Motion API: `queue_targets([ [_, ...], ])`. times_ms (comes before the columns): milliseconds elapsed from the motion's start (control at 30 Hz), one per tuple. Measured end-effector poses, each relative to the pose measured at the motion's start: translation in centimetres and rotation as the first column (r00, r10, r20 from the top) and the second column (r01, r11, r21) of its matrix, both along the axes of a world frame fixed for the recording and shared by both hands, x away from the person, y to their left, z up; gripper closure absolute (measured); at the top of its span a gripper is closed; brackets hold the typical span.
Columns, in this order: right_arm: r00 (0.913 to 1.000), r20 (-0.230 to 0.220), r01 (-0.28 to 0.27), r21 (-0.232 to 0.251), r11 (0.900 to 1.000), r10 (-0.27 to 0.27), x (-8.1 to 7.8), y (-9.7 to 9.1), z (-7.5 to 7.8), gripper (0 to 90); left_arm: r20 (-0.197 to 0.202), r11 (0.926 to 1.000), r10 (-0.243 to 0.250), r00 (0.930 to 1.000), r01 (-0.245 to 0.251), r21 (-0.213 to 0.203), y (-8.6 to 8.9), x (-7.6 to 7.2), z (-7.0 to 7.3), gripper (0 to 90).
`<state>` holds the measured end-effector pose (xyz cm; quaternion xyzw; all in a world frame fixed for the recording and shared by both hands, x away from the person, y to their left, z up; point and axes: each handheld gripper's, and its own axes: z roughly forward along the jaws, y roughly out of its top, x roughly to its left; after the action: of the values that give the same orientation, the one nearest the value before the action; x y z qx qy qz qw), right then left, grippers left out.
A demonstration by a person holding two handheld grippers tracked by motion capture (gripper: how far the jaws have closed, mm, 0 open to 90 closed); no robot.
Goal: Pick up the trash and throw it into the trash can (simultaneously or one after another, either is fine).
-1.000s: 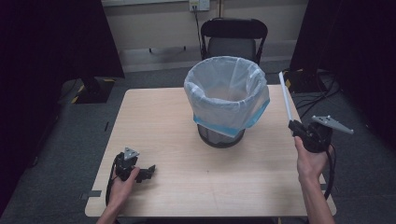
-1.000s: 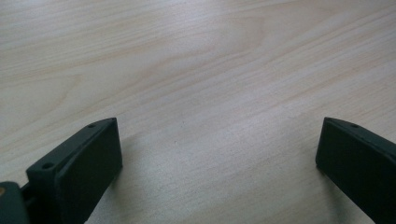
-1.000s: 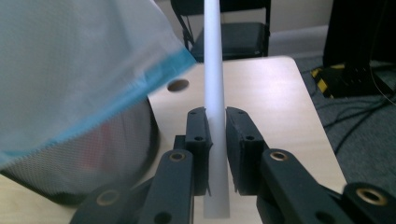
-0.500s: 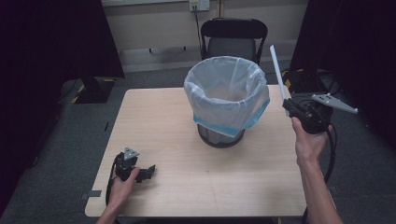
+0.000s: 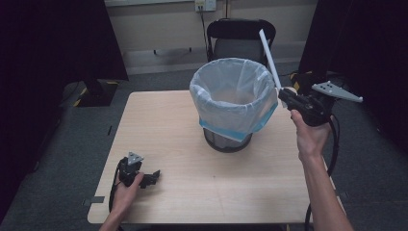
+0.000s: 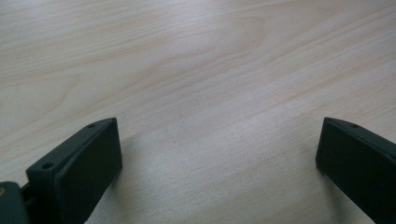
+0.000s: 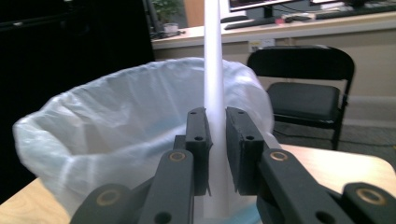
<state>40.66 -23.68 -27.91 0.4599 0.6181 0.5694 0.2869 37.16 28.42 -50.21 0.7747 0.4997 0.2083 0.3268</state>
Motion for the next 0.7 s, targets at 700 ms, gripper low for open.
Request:
queue_targets([
  [700,0.9873,0.063,-0.146,-0.009,0.9893,0.146,1.7,4.9,4.1,80.5,0.000,1.0000,0.000,1.0000,0.000,0.000,0.0,0.0,0.0,0.0],
])
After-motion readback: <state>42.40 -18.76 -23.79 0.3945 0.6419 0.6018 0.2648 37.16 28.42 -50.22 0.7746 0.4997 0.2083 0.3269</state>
